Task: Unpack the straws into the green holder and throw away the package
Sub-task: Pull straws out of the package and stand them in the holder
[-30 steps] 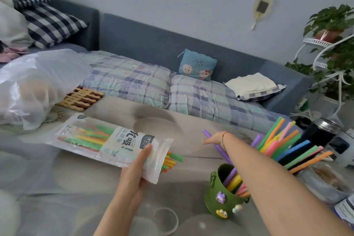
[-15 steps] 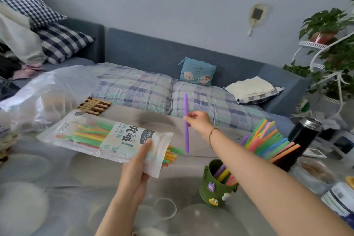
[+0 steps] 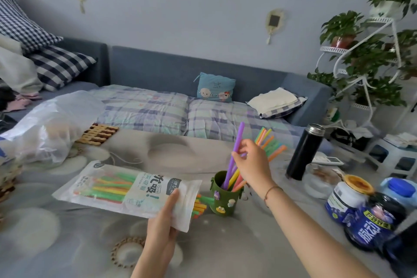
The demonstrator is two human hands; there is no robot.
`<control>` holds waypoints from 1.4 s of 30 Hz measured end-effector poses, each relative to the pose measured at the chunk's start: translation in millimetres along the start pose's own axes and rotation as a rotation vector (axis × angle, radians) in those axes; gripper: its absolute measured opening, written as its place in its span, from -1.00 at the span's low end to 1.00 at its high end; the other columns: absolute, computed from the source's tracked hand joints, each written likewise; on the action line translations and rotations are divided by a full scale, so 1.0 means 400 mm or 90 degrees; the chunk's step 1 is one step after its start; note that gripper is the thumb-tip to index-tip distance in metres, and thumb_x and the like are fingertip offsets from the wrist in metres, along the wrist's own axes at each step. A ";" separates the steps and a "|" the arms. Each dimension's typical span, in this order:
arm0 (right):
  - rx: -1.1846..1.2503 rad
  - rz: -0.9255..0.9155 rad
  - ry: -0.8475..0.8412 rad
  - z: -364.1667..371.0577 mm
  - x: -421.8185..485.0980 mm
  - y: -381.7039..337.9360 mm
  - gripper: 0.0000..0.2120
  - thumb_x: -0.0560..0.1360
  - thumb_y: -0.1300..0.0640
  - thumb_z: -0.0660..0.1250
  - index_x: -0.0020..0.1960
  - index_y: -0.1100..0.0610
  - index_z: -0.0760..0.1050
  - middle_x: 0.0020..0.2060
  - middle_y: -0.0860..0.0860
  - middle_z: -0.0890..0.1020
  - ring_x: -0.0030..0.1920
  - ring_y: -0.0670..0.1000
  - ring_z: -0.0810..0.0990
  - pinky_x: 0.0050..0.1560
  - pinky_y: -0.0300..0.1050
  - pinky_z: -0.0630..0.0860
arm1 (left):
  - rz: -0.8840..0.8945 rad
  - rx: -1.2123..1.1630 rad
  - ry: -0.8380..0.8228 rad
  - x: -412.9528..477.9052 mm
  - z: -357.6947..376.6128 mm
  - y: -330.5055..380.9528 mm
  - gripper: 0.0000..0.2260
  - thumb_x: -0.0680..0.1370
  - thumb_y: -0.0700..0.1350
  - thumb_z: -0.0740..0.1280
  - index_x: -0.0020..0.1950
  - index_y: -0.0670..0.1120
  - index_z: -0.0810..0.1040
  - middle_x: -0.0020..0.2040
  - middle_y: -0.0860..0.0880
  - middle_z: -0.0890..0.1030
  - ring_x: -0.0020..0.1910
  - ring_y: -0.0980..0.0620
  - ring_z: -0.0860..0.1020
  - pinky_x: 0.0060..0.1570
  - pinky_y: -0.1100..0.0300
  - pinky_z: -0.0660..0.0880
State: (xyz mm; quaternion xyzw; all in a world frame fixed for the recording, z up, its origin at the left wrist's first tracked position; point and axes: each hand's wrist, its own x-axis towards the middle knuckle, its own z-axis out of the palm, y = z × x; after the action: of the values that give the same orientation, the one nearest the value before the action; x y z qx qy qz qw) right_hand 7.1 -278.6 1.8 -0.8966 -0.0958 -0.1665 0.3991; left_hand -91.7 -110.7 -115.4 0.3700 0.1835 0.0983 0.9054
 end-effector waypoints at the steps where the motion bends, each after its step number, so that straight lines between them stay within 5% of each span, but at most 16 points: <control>1: -0.023 0.025 -0.027 0.013 -0.004 0.012 -0.88 0.50 0.16 0.33 0.03 0.14 0.47 -0.09 0.01 0.63 -0.12 -0.03 0.60 -0.20 -0.25 0.48 | 0.000 0.002 0.004 -0.006 0.002 0.001 -0.47 0.39 -0.04 0.47 0.33 -0.13 0.51 0.26 -0.20 0.61 0.23 -0.23 0.56 0.06 -0.07 0.58; 4: -0.046 0.052 -0.064 0.026 -0.027 0.025 -0.75 0.47 0.14 0.37 0.07 0.14 0.38 -0.07 -0.02 0.56 -0.04 0.03 0.60 -0.18 -0.21 0.41 | 0.002 0.004 -0.006 -0.018 0.007 0.012 -0.55 0.46 -0.07 0.43 0.33 -0.13 0.50 0.22 -0.18 0.61 0.14 -0.20 0.58 -0.25 0.07 0.62; 7: -0.076 -0.007 0.018 0.010 -0.057 0.023 -0.65 0.43 0.07 0.40 0.06 0.11 0.27 -0.12 -0.04 0.48 -0.17 0.05 0.57 -0.27 -0.14 0.43 | 0.010 -0.005 -0.030 -0.022 0.011 0.023 -0.60 0.53 -0.10 0.37 0.35 -0.16 0.48 0.15 -0.20 0.60 0.06 -0.18 0.56 -0.44 0.18 0.56; 13: -0.039 -0.020 0.086 -0.003 -0.143 0.078 -0.64 0.38 -0.08 0.43 -0.26 0.07 0.28 -0.39 -0.09 0.35 -0.38 -0.07 0.34 -0.44 -0.23 0.22 | 0.009 0.005 -0.028 -0.017 0.013 0.009 -0.54 0.49 -0.07 0.41 0.37 -0.13 0.47 0.26 -0.20 0.59 0.18 -0.23 0.56 -0.35 0.16 0.59; 15: -0.003 0.060 0.051 0.008 -0.171 0.117 -0.57 0.35 -0.12 0.45 -0.32 0.06 0.23 -0.43 -0.07 0.31 -0.41 -0.06 0.32 -0.41 -0.18 0.24 | 0.008 0.004 -0.030 -0.015 0.017 0.005 -0.56 0.49 -0.08 0.42 0.35 -0.13 0.49 0.28 -0.20 0.59 0.24 -0.25 0.55 -0.09 -0.01 0.63; 18: 0.105 0.229 0.019 0.028 -0.163 0.161 -0.48 0.26 -0.13 0.53 -0.07 0.11 0.32 -0.20 -0.02 0.43 -0.16 -0.01 0.47 -0.23 -0.19 0.42 | 0.005 0.001 -0.027 -0.015 0.024 0.004 -0.61 0.50 -0.12 0.40 0.32 -0.12 0.50 0.26 -0.20 0.60 0.24 -0.23 0.56 0.20 -0.24 0.49; 20: 0.262 0.290 -0.029 0.053 -0.127 0.164 -0.22 0.20 -0.11 0.57 0.23 0.15 0.26 0.05 0.02 0.48 0.10 0.04 0.51 0.10 -0.05 0.52 | 0.002 0.000 -0.034 -0.017 0.030 0.006 -0.68 0.52 -0.14 0.39 0.27 -0.11 0.52 0.23 -0.20 0.62 0.19 -0.23 0.58 0.03 -0.16 0.60; 22: 0.332 0.269 -0.057 0.076 -0.083 0.148 -0.15 0.18 -0.08 0.59 0.29 0.20 0.26 0.00 0.06 0.55 0.07 0.07 0.58 0.11 0.00 0.56 | -0.003 -0.001 -0.038 -0.018 0.032 0.010 -0.66 0.53 -0.13 0.37 0.29 -0.15 0.50 0.23 -0.25 0.60 0.17 -0.29 0.57 -0.30 0.03 0.64; 24: 0.306 0.231 -0.043 0.097 -0.042 0.128 -0.25 0.18 -0.08 0.59 0.20 0.19 0.33 -0.17 0.04 0.54 -0.10 0.04 0.59 -0.06 -0.07 0.59 | -0.007 -0.009 -0.034 -0.012 0.027 0.014 -0.56 0.53 -0.12 0.37 0.38 -0.19 0.43 0.28 -0.31 0.55 0.13 -0.30 0.56 -0.45 0.16 0.56; 28: 0.282 0.180 -0.069 0.134 0.014 0.105 -0.54 0.26 0.04 0.57 0.04 0.14 0.47 -0.22 -0.03 0.60 -0.17 -0.02 0.60 -0.24 -0.28 0.50 | -0.010 -0.003 -0.043 0.010 0.008 0.024 -0.50 0.50 -0.07 0.40 0.40 -0.17 0.42 0.28 -0.31 0.55 0.17 -0.32 0.56 -0.39 0.15 0.57; 34: 0.317 0.222 -0.120 0.138 0.078 0.094 -0.94 0.36 0.28 0.43 -0.18 0.23 0.57 -0.40 0.03 0.64 -0.42 -0.06 0.62 -0.23 -0.14 0.55 | -0.017 0.052 -0.061 0.022 -0.011 0.042 -0.32 0.30 0.11 0.52 0.30 -0.23 0.52 0.22 -0.36 0.57 0.15 -0.34 0.58 -0.16 0.05 0.60; 37: 0.434 0.256 -0.144 0.104 0.107 0.098 -0.94 0.40 0.31 0.40 -0.17 0.19 0.55 -0.32 0.06 0.67 -0.36 -0.06 0.66 -0.25 -0.19 0.60 | -0.016 0.023 -0.062 0.014 0.000 0.047 -0.42 0.40 0.02 0.50 0.34 -0.20 0.50 0.24 -0.31 0.58 0.21 -0.33 0.55 -0.23 0.06 0.62; 42: 0.320 0.240 -0.241 0.088 0.093 0.137 -0.82 0.33 0.33 0.48 -0.11 0.16 0.60 -0.13 0.06 0.66 -0.04 0.05 0.61 -0.02 -0.15 0.53 | -0.016 0.005 -0.061 -0.015 0.031 0.046 -0.59 0.52 -0.09 0.38 0.34 -0.16 0.48 0.21 -0.27 0.61 0.17 -0.30 0.57 -0.37 0.15 0.59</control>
State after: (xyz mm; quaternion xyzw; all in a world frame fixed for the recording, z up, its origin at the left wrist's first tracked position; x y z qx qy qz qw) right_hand 66.2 -287.0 -43.8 -0.7874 -0.0388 0.1074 0.6058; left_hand -93.1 -107.5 -92.9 0.3756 0.1450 0.0685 0.9128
